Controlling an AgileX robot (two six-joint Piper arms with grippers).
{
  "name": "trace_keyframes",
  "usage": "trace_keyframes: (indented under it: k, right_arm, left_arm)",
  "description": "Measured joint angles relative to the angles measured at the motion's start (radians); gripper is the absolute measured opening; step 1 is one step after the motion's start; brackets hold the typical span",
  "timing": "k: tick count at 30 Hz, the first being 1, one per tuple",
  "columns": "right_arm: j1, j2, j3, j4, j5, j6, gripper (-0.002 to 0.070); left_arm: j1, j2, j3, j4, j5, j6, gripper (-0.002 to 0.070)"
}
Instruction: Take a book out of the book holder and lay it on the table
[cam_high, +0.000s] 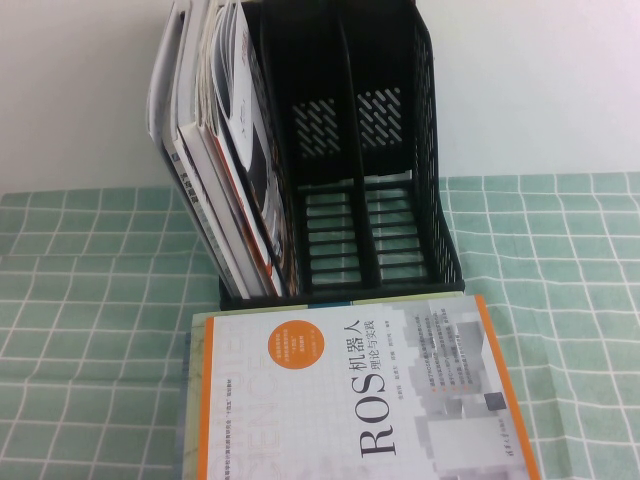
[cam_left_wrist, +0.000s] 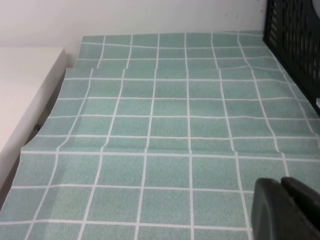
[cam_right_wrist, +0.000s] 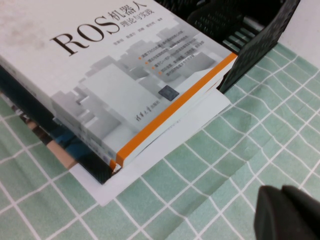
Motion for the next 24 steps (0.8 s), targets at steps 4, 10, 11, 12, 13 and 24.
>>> trace_keyframes:
  k: [4,10,11,12,13,24]
  right_arm:
    - [0.000,0.000,0.000,0.000,0.000,0.000,-0.0001]
    - [0.000,0.000,0.000,0.000,0.000,0.000,-0.0001]
    - [0.000,0.000,0.000,0.000,0.000,0.000,-0.0001]
    - [0.000,0.000,0.000,0.000,0.000,0.000,-0.0001]
    - [0.000,0.000,0.000,0.000,0.000,0.000,-0.0001]
    - [-0.050,-0.044,0.012,-0.103,-0.045,0.147,-0.0001]
  left_arm:
    - [0.000,0.000,0.000,-0.004,0.000,0.000,-0.0003]
    - [0.000,0.000,0.000,-0.006,0.000,0.000,-0.0003]
    - [0.000,0.000,0.000,-0.006,0.000,0.000,-0.0003]
    - [0.000,0.000,0.000,-0.006,0.000,0.000,-0.0003]
    - [0.000,0.000,0.000,-0.006,0.000,0.000,-0.0003]
    - [0.000,0.000,0.000,-0.008,0.000,-0.002,-0.0003]
